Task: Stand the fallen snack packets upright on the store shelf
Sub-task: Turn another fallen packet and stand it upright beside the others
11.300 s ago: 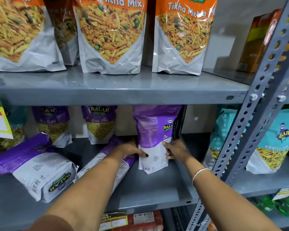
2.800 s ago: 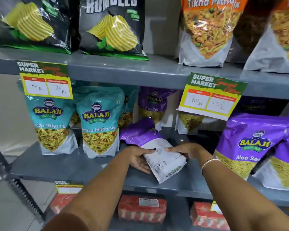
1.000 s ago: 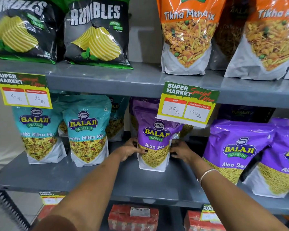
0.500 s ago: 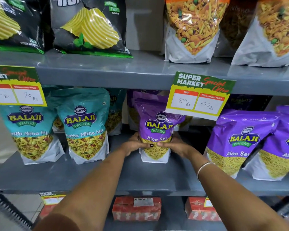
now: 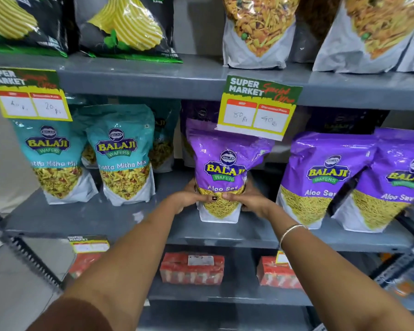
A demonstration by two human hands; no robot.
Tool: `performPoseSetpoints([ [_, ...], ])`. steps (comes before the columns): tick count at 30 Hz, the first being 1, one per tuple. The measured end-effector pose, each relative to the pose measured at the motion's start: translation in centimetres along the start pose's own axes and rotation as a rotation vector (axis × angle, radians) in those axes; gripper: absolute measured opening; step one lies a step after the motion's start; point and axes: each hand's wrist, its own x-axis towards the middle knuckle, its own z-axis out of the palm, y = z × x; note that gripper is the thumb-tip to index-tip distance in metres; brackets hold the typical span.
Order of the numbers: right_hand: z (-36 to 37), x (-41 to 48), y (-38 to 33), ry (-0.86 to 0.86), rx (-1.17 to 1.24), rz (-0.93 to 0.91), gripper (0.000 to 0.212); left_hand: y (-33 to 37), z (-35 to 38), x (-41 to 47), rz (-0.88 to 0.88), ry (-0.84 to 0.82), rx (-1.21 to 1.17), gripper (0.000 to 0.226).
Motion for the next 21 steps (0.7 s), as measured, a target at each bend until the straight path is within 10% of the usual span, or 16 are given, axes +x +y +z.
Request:
performPoseSetpoints([
  [9, -1.5, -3.8, 0.8, -0.089, 0.001, -0.01, 0.074, 0.2, 4.1, -4.0, -0.089, 0.099, -0.035, 0.071],
  [14, -1.9, -4.6, 3.1, 0.004, 0.002, -0.022, 0.129, -1.5, 5.3, -4.3, -0.099, 0.173, -0.001, 0.078],
  [21, 1.6, -3.2, 2.5, 0.037, 0.145, 0.044, 0.069, -2.7, 2.4, -2.6, -0.032, 0.223, -0.002, 0.068],
])
